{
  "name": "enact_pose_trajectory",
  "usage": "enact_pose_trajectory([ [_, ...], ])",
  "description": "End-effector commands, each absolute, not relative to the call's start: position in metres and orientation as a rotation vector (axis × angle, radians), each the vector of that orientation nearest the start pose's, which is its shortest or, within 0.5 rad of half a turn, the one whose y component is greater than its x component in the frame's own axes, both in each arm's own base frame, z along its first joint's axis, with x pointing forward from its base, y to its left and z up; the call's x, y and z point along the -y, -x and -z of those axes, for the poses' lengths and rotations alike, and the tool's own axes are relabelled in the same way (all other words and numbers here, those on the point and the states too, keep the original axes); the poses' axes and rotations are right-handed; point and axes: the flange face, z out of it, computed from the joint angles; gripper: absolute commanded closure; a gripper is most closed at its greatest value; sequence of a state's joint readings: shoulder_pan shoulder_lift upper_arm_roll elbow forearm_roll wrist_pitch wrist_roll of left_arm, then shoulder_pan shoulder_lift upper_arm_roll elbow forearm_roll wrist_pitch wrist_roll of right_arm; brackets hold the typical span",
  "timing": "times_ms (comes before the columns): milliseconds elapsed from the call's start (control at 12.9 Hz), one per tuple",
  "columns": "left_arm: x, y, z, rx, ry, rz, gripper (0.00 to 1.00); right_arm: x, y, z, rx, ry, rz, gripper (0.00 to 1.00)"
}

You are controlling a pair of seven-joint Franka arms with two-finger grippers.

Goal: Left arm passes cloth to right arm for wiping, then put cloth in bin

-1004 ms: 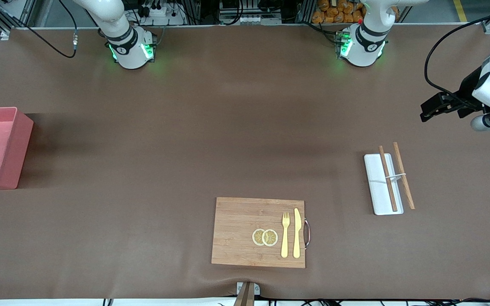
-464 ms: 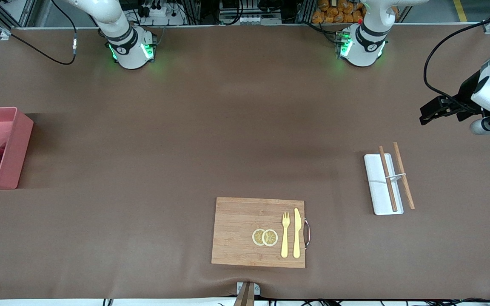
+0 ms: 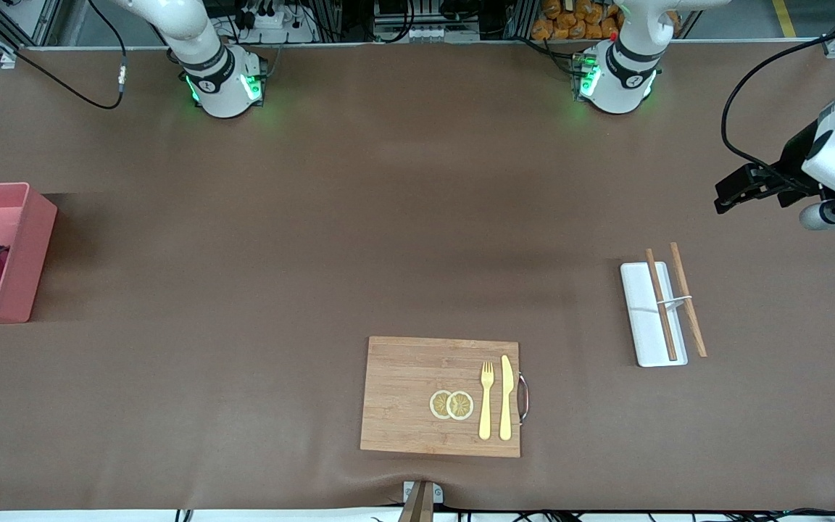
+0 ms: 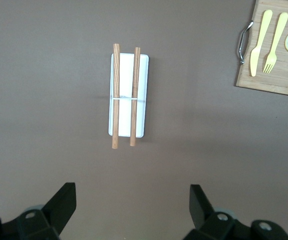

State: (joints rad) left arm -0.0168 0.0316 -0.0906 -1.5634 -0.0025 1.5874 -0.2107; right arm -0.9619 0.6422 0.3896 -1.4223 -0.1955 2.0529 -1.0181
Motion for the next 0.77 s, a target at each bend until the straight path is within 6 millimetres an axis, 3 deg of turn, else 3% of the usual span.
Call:
enact_pose_trajectory([
  [0, 0.059, -0.560, -0.618, 0.136, 3.154, 0.011, 0.00, 0.395, -0.583, -0.389, 0.655, 3.042, 0.068, 0.00],
  [232, 0.057, -0.560, -0.615, 0.143, 3.153, 0.004, 0.00, 0.331, -0.605, -0.417, 0.568, 3.054, -0.026, 0.00],
  [464, 0.056, -0.560, -0.615, 0.146, 3.153, 0.002, 0.00, 0.279, -0.619, -0.423, 0.410, 3.064, -0.114, 0.00],
  [695, 0.056, -0.561, -0.614, 0.146, 3.153, -0.001, 0.00, 0.198, -0.641, -0.434, 0.291, 3.090, -0.173, 0.00],
])
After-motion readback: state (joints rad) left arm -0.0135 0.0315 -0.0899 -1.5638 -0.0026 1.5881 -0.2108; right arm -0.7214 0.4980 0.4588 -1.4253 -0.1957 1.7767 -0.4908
